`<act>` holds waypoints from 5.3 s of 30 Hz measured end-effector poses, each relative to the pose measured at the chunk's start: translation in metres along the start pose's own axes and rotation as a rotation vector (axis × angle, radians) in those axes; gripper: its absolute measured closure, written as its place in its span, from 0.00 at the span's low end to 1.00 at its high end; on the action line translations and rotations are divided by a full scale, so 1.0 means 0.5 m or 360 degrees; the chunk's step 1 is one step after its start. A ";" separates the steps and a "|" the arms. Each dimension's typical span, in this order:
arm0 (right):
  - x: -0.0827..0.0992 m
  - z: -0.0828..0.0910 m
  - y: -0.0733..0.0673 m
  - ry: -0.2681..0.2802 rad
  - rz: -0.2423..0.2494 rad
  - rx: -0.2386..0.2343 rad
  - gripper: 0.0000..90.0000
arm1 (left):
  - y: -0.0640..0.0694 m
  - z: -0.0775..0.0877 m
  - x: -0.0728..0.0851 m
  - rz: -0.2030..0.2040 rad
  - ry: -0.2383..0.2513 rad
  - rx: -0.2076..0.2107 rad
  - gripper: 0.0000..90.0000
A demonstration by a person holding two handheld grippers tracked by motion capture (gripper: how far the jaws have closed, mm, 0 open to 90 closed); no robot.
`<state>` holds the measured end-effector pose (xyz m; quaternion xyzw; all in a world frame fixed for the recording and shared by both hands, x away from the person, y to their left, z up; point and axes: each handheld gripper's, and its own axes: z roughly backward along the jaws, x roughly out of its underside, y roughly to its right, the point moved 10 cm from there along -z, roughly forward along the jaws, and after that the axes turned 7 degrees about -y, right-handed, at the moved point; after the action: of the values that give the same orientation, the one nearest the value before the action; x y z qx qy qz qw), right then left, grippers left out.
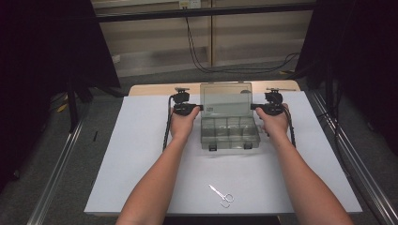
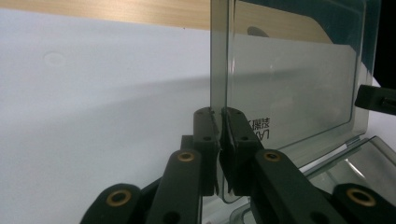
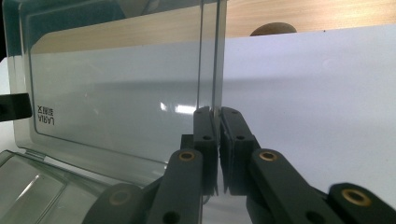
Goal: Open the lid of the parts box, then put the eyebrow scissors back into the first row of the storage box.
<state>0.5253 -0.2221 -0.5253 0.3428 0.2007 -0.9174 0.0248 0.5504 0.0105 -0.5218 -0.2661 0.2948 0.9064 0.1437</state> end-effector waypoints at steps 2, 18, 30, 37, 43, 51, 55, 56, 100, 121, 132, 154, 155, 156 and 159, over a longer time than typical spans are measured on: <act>0.000 -0.001 0.002 0.0000 0.0004 0.0012 0.96 | -0.001 -0.002 0.000 0.0023 0.0006 0.0012 0.94; 0.017 -0.022 0.015 -0.0057 -0.0010 0.0000 0.97 | -0.020 -0.019 0.014 0.0040 -0.0056 -0.0020 0.96; 0.014 -0.005 -0.001 0.0004 0.0134 -0.0040 0.65 | -0.004 -0.005 0.033 -0.0081 -0.0097 0.0060 0.68; 0.017 0.039 -0.023 0.0126 0.0241 -0.0070 0.43 | 0.027 0.021 0.048 -0.0253 -0.0083 0.0124 0.31; 0.033 0.079 -0.025 0.0191 0.0321 -0.0031 0.09 | 0.063 0.046 0.071 -0.0398 -0.0103 0.0268 0.00; 0.075 0.114 -0.035 0.0218 0.0393 -0.0007 0.00 | 0.089 0.070 0.089 -0.0504 -0.0127 0.0284 0.00; 0.091 0.135 -0.015 0.0255 0.0390 0.0153 0.00 | 0.112 0.083 0.106 -0.0577 -0.0148 0.0308 0.00; 0.094 0.139 -0.013 0.0261 0.0390 0.0157 0.00 | 0.119 0.088 0.111 -0.0603 -0.0153 0.0318 0.00; 0.275 0.338 0.026 0.0395 0.0570 0.0083 0.01 | 0.246 0.197 0.245 -0.1078 -0.0253 0.0405 0.04; 0.280 0.359 0.009 0.0566 0.0712 -0.0016 0.01 | 0.254 0.214 0.303 -0.1206 -0.0340 0.0442 0.06; 0.285 0.353 0.014 0.0570 0.0695 -0.0052 0.01 | 0.270 0.221 0.370 -0.1453 -0.0519 0.0527 0.06; 0.290 0.344 0.015 0.0547 0.0691 -0.0059 0.01 | 0.276 0.200 0.470 -0.1689 -0.0754 0.0580 0.32; 0.290 0.344 0.015 0.0547 0.0689 -0.0057 0.01 | 0.275 0.197 0.474 -0.1692 -0.0772 0.0581 0.33; 0.290 0.343 0.015 0.0547 0.0686 -0.0054 0.01 | 0.272 0.195 0.477 -0.1701 -0.0778 0.0555 0.36; 0.290 0.343 0.015 0.0545 0.0684 -0.0054 0.01 | 0.270 0.186 0.491 -0.1747 -0.0811 0.0527 0.43</act>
<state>0.3097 -0.2819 -0.5033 0.5272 0.1400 -0.8162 0.1904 0.2568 -0.0132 -0.5356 -0.1283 0.2083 0.6778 0.6934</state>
